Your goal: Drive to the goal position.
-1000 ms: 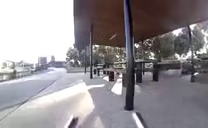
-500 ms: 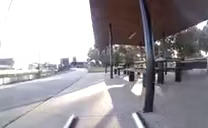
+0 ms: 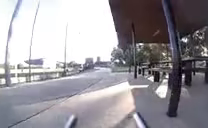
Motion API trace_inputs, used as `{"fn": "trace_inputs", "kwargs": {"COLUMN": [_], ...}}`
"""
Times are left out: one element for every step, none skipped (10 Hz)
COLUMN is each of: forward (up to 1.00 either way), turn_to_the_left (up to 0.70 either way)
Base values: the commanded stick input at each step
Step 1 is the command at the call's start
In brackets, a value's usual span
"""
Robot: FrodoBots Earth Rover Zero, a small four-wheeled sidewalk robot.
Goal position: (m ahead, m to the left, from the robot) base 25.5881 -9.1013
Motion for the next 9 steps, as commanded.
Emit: {"fn": "trace_inputs", "kwargs": {"forward": [0.0,0.0,0.0,0.0,0.0,0.0,0.0,0.0,0.0], "turn_to_the_left": [0.7,0.7,0.7,0.7,0.7,0.7,0.7,0.7,0.7]}}
